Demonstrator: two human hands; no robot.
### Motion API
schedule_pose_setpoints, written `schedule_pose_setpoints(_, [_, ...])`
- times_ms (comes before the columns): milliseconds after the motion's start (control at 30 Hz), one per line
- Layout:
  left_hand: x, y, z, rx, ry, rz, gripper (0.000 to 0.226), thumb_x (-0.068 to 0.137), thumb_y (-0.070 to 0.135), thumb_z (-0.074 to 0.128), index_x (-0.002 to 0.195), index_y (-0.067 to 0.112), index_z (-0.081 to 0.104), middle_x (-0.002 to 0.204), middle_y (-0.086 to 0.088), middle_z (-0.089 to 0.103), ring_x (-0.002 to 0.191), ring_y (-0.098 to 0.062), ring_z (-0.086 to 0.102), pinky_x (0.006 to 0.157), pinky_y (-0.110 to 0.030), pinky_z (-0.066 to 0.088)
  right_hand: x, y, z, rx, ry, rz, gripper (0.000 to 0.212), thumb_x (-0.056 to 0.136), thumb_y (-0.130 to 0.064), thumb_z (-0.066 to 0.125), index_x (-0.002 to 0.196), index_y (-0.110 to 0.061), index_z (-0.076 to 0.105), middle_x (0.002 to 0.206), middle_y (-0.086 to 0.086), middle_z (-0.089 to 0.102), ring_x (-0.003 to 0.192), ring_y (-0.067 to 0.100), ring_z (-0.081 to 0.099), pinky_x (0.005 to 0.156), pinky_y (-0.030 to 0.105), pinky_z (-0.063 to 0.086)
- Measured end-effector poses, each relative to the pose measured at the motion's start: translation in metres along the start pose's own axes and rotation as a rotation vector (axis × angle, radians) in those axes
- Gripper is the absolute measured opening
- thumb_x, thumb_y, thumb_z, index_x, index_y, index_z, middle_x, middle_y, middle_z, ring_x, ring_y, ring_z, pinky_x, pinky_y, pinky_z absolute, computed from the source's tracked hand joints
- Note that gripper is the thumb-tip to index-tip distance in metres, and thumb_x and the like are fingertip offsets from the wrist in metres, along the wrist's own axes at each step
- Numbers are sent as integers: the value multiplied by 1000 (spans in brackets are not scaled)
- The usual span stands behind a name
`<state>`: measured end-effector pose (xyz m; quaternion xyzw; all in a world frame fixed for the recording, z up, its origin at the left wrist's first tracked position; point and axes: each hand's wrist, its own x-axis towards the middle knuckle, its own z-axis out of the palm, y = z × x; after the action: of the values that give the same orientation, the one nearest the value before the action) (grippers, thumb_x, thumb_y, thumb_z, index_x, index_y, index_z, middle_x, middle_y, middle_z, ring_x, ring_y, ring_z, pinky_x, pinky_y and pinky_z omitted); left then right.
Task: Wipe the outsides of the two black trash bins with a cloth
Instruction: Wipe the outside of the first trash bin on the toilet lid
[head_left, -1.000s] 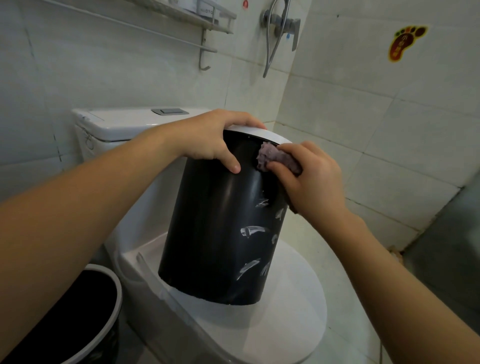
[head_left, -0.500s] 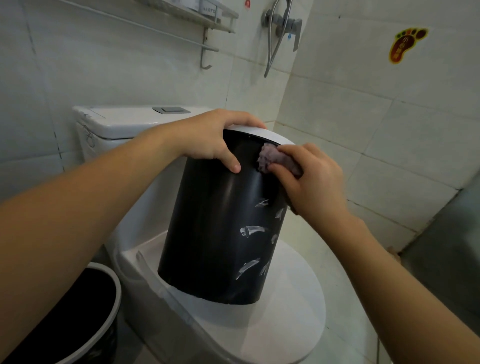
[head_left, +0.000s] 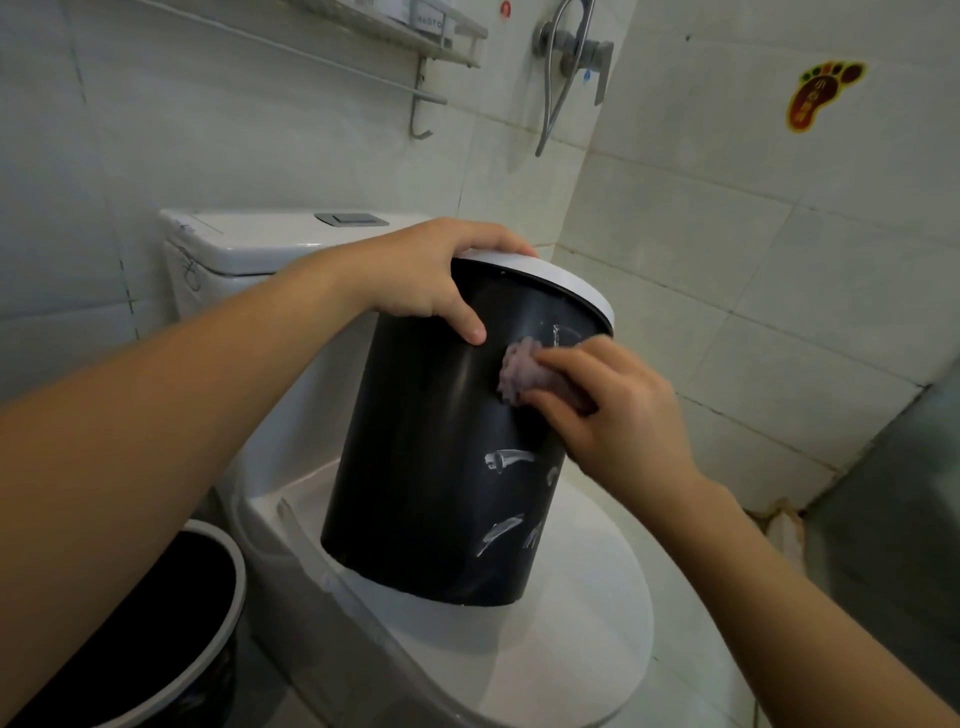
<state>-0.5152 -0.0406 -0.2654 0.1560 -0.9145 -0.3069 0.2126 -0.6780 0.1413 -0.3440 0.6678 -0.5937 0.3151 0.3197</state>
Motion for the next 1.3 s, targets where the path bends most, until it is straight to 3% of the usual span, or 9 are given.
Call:
schedule_pose_setpoints(133, [1, 1, 0, 16, -15, -17, 82, 63, 14, 90, 118, 62, 53, 130, 13, 59, 118, -16, 57, 102, -43, 50, 10, -1, 3, 29, 54, 153, 32, 87, -40, 66, 109, -18, 72, 95, 1, 66, 82, 21, 63, 67, 36, 52])
schedule_pose_setpoints(333, [0, -2, -1, -6, 4, -10, 82, 62, 7, 89, 121, 52, 55, 126, 14, 61, 117, -12, 58, 100, -28, 47, -38, -19, 7, 85, -89, -95, 31, 92, -35, 66, 112, -11, 72, 95, 5, 63, 80, 22, 61, 64, 37, 54])
schedule_pose_setpoints(433, [0, -1, 0, 0, -2, -13, 81, 63, 8, 89, 119, 54, 54, 126, 15, 61, 116, -11, 57, 98, -28, 47, -46, -18, 5, 60, -135, -158, 32, 93, -36, 67, 114, -12, 71, 98, 5, 64, 82, 20, 61, 63, 35, 54])
schedule_pose_setpoints(667, [1, 0, 0, 0, -7, -26, 81, 63, 10, 89, 118, 58, 54, 126, 15, 61, 115, -12, 59, 102, -39, 50, -21, -11, 6, 18, 1, 76, 31, 90, -35, 68, 112, -13, 72, 94, 3, 65, 81, 20, 61, 65, 36, 53])
schedule_pose_setpoints(767, [1, -2, 0, 1, -3, -24, 82, 62, 8, 90, 122, 53, 55, 125, 15, 62, 115, -11, 60, 103, -36, 49, -39, -19, 6, 83, -86, -26, 31, 92, -35, 66, 113, -13, 71, 96, 4, 63, 81, 20, 60, 65, 36, 54])
schedule_pose_setpoints(933, [1, -3, -3, 3, -13, -39, 81, 65, 9, 89, 124, 53, 55, 127, 15, 61, 116, -14, 58, 100, -36, 50, -67, -30, 5, 81, -228, -219, 28, 96, -35, 63, 114, -15, 72, 97, 1, 63, 84, 14, 57, 71, 20, 47])
schedule_pose_setpoints(1100, [2, -3, -1, -4, 2, -33, 80, 64, 7, 89, 118, 56, 56, 123, 15, 63, 114, -11, 60, 103, -39, 50, -42, -19, 5, 9, -91, -63, 29, 94, -34, 66, 114, -13, 72, 96, 3, 65, 82, 20, 61, 65, 35, 54])
schedule_pose_setpoints(1200, [3, -4, -1, -9, -4, -33, 79, 63, 8, 89, 115, 58, 56, 123, 14, 64, 115, -13, 61, 102, -41, 50, -30, -20, 6, -1, -33, 54, 31, 92, -36, 66, 111, -14, 72, 94, 2, 65, 80, 20, 60, 63, 35, 53])
schedule_pose_setpoints(1300, [4, -6, -1, -12, -7, -36, 81, 62, 8, 90, 120, 54, 57, 123, 15, 65, 115, -12, 61, 104, -42, 49, -45, -28, 6, 46, -98, -46, 28, 93, -35, 67, 112, -14, 71, 95, 3, 62, 80, 20, 59, 64, 33, 52])
